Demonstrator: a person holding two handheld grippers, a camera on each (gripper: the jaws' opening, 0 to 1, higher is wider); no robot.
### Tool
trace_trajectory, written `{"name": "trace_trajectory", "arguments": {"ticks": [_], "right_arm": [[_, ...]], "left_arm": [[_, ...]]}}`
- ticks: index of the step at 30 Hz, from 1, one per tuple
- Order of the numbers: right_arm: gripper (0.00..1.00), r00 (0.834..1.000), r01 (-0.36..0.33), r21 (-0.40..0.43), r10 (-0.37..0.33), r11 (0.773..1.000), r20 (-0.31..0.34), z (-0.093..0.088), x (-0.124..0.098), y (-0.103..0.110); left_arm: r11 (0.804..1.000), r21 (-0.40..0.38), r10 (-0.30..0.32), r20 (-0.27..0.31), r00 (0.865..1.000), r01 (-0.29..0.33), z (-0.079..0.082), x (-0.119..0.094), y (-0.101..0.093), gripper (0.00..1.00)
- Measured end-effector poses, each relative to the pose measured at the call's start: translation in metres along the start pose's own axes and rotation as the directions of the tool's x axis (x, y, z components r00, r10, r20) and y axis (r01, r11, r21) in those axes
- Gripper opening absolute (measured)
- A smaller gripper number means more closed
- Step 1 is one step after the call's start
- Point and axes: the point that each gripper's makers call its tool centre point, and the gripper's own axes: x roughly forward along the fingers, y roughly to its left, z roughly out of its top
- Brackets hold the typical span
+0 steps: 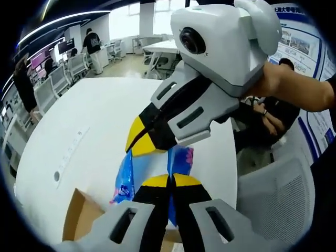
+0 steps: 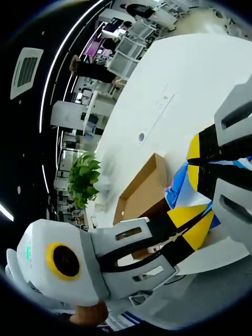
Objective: Operate the shoe box by opening the lid, removing the specified soft item, and placing it in the target area until the item is outside and the box remains undamaged.
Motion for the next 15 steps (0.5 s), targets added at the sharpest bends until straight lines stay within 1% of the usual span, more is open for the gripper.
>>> {"name": "trace_trajectory", "arguments": {"ticks": [6,15], "right_arm": [[0.00,0.999,0.034,0.030,-0.034,0.999,-0.012,-0.014,-0.006,-0.016],[0.00,0.997,0.070,0.074,-0.069,0.995,-0.017,-0.030,-0.019,-0.036]], "left_arm": [[1.000,0.015,-0.019,-0.006,1.000,0.019,0.014,0.015,-0.003,0.00],[0.998,0.039,-0.041,-0.025,0.999,0.042,0.027,0.031,-0.008,0.00]]}}
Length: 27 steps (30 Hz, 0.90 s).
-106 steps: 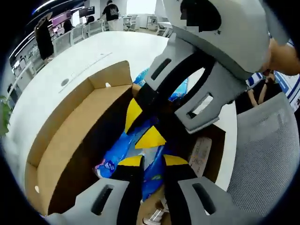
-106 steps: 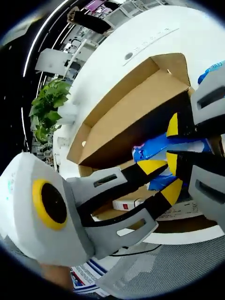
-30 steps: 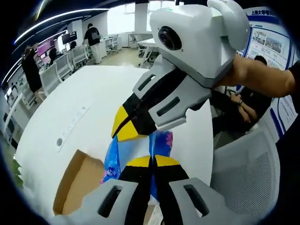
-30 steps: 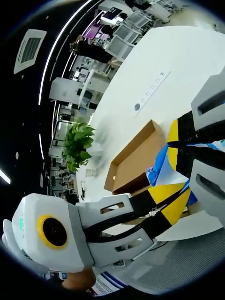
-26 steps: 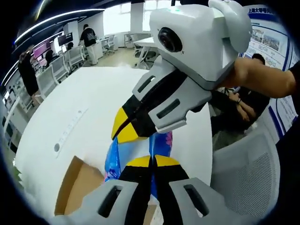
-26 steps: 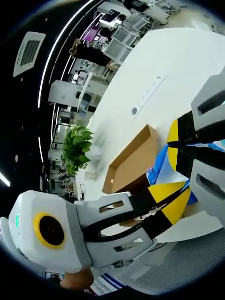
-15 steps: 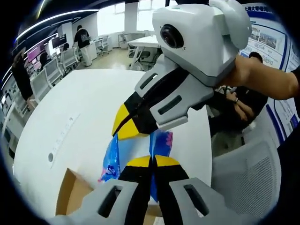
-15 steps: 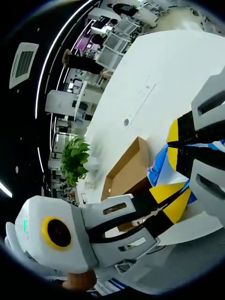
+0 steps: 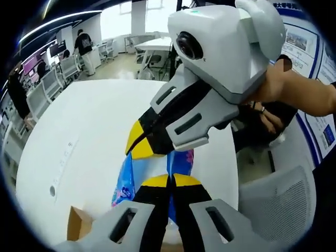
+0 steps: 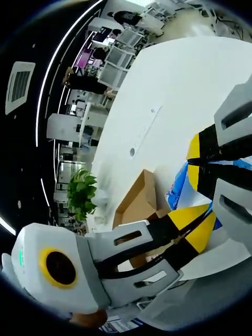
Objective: Operate the shoe box by opening the lid, removing the specified soft item, and placing it in the target area until the item is outside and the box remains undamaged.
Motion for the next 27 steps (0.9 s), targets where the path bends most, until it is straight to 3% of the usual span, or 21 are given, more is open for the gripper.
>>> {"name": "trace_trajectory", "arguments": {"ticks": [13,27], "right_arm": [[0.00,0.999,0.020,0.039,-0.019,0.999,-0.033,-0.019,-0.001,-0.027],[0.00,0.998,0.027,0.096,-0.021,0.995,-0.064,-0.042,0.000,-0.051]], "left_arm": [[1.000,0.003,-0.029,-0.002,1.000,0.029,0.019,0.032,0.003,0.00],[0.998,0.012,-0.062,-0.006,0.998,0.062,0.028,0.065,0.010,0.00]]}}
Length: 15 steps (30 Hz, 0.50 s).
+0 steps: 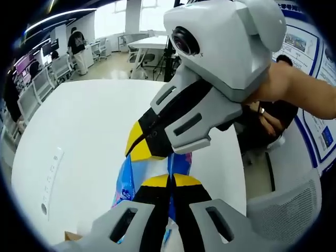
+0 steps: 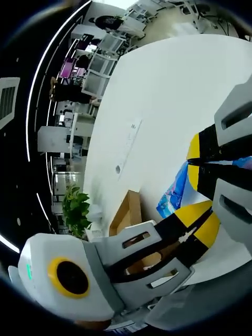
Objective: Operate the shoe box by opening the lid, removing the specified soft item, and placing it in the target area until the item is outside and the box remains undamaged.
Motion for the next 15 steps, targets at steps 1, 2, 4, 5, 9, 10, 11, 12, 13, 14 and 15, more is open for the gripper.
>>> {"name": "trace_trajectory", "arguments": {"ticks": [1,2,4,5,9,10,11,12,13,14,15], "right_arm": [[0.00,1.000,0.003,0.005,-0.003,1.000,-0.001,-0.001,0.000,-0.003],[0.00,1.000,0.004,0.007,-0.004,1.000,-0.004,-0.002,-0.001,-0.004],[0.00,1.000,0.005,0.003,-0.005,1.000,-0.014,-0.005,-0.001,-0.008],[0.00,1.000,0.005,0.000,-0.005,1.000,-0.019,-0.006,-0.001,-0.009],[0.00,0.999,0.010,0.003,-0.009,1.000,-0.036,-0.012,-0.001,-0.018],[0.00,0.999,0.012,0.002,-0.011,1.000,-0.042,-0.014,0.000,-0.020],[0.00,0.999,0.012,0.001,-0.011,1.000,-0.047,-0.016,0.000,-0.021],[0.00,0.998,0.011,0.000,-0.011,1.000,-0.054,-0.020,0.003,-0.026],[0.00,0.998,0.012,-0.001,-0.012,1.000,-0.057,-0.022,0.004,-0.028],[0.00,0.998,0.013,-0.001,-0.013,1.000,-0.059,-0.023,0.005,-0.030],[0.00,0.998,0.015,0.007,-0.015,1.000,-0.060,-0.025,0.005,-0.033]], "left_arm": [[1.000,0.000,-0.001,0.001,1.000,0.001,0.002,0.003,0.001,0.00],[1.000,0.000,-0.003,0.001,1.000,0.003,0.002,0.004,0.001,0.00],[1.000,0.001,-0.010,0.000,1.000,0.010,0.006,0.009,0.002,0.00],[1.000,0.002,-0.014,-0.002,1.000,0.014,0.007,0.013,0.002,0.00],[1.000,0.004,-0.026,-0.010,1.000,0.026,0.011,0.025,0.004,0.00],[1.000,0.002,-0.030,-0.011,1.000,0.030,0.012,0.029,0.005,0.00],[0.999,0.003,-0.032,-0.010,0.999,0.032,0.013,0.031,0.005,0.00],[0.999,0.004,-0.034,-0.011,0.999,0.034,0.014,0.034,0.006,0.00],[0.999,0.006,-0.035,-0.012,0.999,0.035,0.014,0.036,0.006,0.00],[0.999,0.006,-0.035,-0.011,0.999,0.035,0.014,0.039,0.007,0.00],[0.999,0.008,-0.031,-0.010,0.999,0.031,0.015,0.041,0.008,0.00]]}}
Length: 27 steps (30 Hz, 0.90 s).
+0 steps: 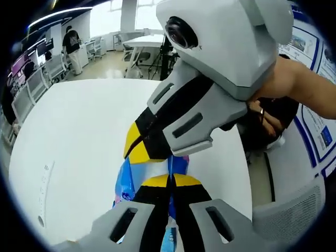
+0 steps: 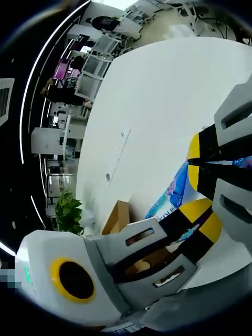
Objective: Operate the shoe box by opening the lid, removing the specified soft item, and placing it in the target area until the item is outside and the box remains undamaged.
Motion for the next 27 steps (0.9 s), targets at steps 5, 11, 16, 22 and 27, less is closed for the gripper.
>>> {"name": "trace_trajectory", "arguments": {"ticks": [5,11,16,22,27], "right_arm": [[0.00,1.000,-0.006,0.020,0.006,1.000,0.001,-0.006,0.002,-0.008],[0.00,1.000,-0.002,0.025,0.002,1.000,-0.013,-0.014,0.005,-0.017],[0.00,1.000,0.002,0.042,-0.001,0.999,-0.017,-0.019,0.005,-0.023],[0.00,0.999,0.015,0.051,-0.013,0.999,-0.034,-0.031,0.004,-0.031],[0.00,0.999,0.022,0.055,-0.020,0.998,-0.037,-0.036,-0.003,-0.034]], "left_arm": [[1.000,0.003,0.003,0.016,1.000,-0.003,0.004,0.010,0.003,0.00],[1.000,0.019,-0.011,0.013,1.000,0.010,0.006,0.023,0.005,0.00],[1.000,0.021,-0.023,0.026,0.999,0.022,0.014,0.036,0.003,0.00],[0.999,0.028,-0.039,0.021,0.999,0.039,0.014,0.047,-0.001,0.00],[0.998,0.034,-0.051,0.025,0.998,0.050,0.021,0.054,-0.005,0.00]]}}
